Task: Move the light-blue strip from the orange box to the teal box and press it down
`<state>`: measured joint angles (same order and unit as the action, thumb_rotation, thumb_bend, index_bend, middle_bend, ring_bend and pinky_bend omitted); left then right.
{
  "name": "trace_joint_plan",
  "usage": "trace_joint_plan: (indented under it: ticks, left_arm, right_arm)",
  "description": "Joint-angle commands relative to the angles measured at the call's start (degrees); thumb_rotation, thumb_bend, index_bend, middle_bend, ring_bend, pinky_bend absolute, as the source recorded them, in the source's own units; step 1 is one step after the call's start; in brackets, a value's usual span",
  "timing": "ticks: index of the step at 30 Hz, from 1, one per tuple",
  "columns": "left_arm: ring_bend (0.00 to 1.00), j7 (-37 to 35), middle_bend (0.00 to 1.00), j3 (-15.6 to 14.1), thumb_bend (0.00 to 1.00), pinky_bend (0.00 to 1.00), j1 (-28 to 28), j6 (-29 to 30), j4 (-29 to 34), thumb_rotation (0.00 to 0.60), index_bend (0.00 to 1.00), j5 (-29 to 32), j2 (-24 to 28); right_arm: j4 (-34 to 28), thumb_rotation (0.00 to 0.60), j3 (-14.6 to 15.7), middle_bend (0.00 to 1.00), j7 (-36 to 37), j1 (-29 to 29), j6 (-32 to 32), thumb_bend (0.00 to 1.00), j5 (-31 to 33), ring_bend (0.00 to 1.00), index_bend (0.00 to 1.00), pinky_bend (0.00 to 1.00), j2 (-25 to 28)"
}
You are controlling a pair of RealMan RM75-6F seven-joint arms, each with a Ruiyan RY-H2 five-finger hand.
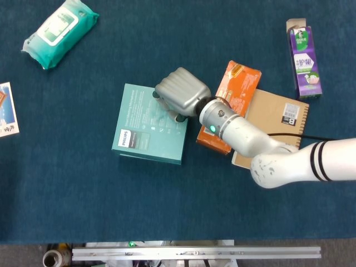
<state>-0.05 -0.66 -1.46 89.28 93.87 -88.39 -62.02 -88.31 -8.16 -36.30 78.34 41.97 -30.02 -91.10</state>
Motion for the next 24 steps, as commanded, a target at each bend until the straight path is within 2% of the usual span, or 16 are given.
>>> trace_joint_plan:
  ticks: [1, 14, 24]
  left_arm:
    - [0.24, 0.03, 0.24, -0.03, 0.36, 0.19, 0.05, -0.07, 0.09, 0.6, 0.06, -0.09, -0.14]
    - [0.24, -0.13, 0.24, 0.1, 0.36, 0.19, -0.03, -0.03, -0.16, 0.6, 0.06, 0.28, -0.3]
    - [0.24, -0.44, 0.24, 0.18, 0.36, 0.19, -0.11, 0.08, -0.38, 0.6, 0.06, 0.4, -0.3]
  right_arm:
    - [0.05, 0.6, 0.16, 1.0, 0.27, 0.31, 0.0, 0.36, 0.3, 1.0, 0.59, 1.0, 0.0]
    - [0.34, 0.6, 0.42, 1.0, 2.84, 0.69, -0.46, 0.36, -0.51, 1.0, 0.54, 1.0, 0.13]
    - [-1.23, 0.6, 1.09, 1.0, 3.71, 0.57, 0.19, 0.36, -1.66, 1.0, 0.53, 1.0, 0.91]
